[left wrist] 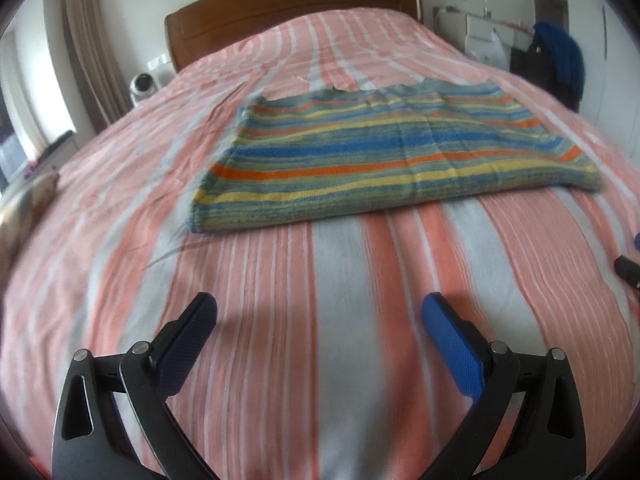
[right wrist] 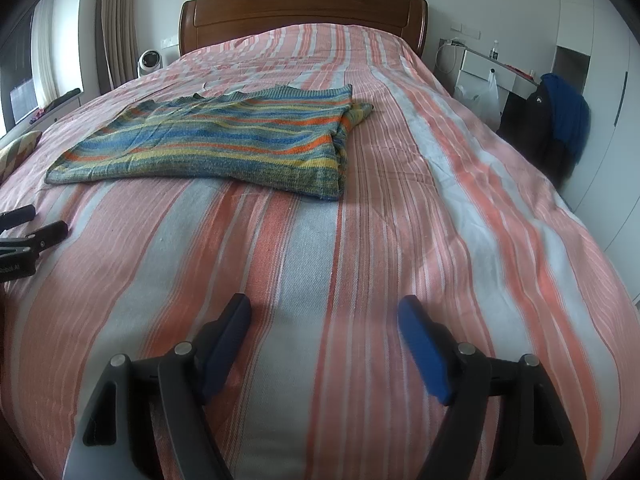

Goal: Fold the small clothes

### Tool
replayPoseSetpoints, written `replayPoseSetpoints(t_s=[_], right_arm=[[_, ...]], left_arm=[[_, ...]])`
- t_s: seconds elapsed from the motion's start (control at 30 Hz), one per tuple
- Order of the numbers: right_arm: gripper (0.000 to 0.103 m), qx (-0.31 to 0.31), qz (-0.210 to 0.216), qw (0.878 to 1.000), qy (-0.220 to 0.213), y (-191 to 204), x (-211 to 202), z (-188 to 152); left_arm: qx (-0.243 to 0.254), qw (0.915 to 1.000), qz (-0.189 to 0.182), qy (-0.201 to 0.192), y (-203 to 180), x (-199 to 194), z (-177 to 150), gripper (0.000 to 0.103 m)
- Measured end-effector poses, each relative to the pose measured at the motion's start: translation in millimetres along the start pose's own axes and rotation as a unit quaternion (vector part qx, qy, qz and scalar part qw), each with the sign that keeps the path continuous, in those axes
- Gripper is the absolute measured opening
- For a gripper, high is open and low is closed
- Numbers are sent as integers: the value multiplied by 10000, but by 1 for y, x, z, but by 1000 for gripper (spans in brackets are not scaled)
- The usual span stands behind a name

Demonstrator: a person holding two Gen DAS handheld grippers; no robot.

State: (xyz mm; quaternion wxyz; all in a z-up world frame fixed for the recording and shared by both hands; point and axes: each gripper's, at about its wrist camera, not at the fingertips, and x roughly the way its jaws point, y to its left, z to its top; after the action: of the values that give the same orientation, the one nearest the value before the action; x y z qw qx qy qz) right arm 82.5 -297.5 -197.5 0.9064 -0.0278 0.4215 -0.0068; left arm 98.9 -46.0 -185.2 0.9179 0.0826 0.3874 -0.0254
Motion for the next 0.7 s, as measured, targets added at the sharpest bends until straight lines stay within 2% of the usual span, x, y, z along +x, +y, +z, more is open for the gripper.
replayPoseSetpoints(t_s=[0.03,0.13,0.23,0.37,0.47,0.53,0.57,0.6,0.63,0.67,0.7], right_arm=[[76,65,99,9999,37,-5,-3,1],[75,279,322,9991,-14,-18,-13,3],[75,636,415,9970,-165,-44,-27,6],[75,1430,371,9877,-519,-100,-52,21],[75,1612,771,9830,-429,-132,-44,48],[75,1665,1184,9785,-279,-146,-30,70],[75,1734,1548,9725,-175,-153,-17,83],[74,1847,1969,9628,-55,-159,-1,96],[73,2012,2361,9507,36,-165,16,107],[73,2208,2766,9350,208,-169,39,121],[72,2333,3032,9231,394,-169,60,132]], left_arm=[[75,9999,-77,34,-6,-6,3,101],[320,9969,-716,-82,-33,-28,15,101],[784,9884,-1280,-244,-79,-36,44,101],[1306,9754,-1764,-224,-140,-16,80,101],[1764,9656,-1912,49,-191,19,100,100],[1886,9646,-1827,234,-213,38,105,74],[1859,9637,-1893,290,-218,46,107,69],[1793,9636,-1969,245,-221,48,108,63],[1761,9636,-2004,187,-221,48,108,50],[1768,9635,-2006,125,-223,50,108,42],[1780,9640,-1976,93,-223,51,107,27]])
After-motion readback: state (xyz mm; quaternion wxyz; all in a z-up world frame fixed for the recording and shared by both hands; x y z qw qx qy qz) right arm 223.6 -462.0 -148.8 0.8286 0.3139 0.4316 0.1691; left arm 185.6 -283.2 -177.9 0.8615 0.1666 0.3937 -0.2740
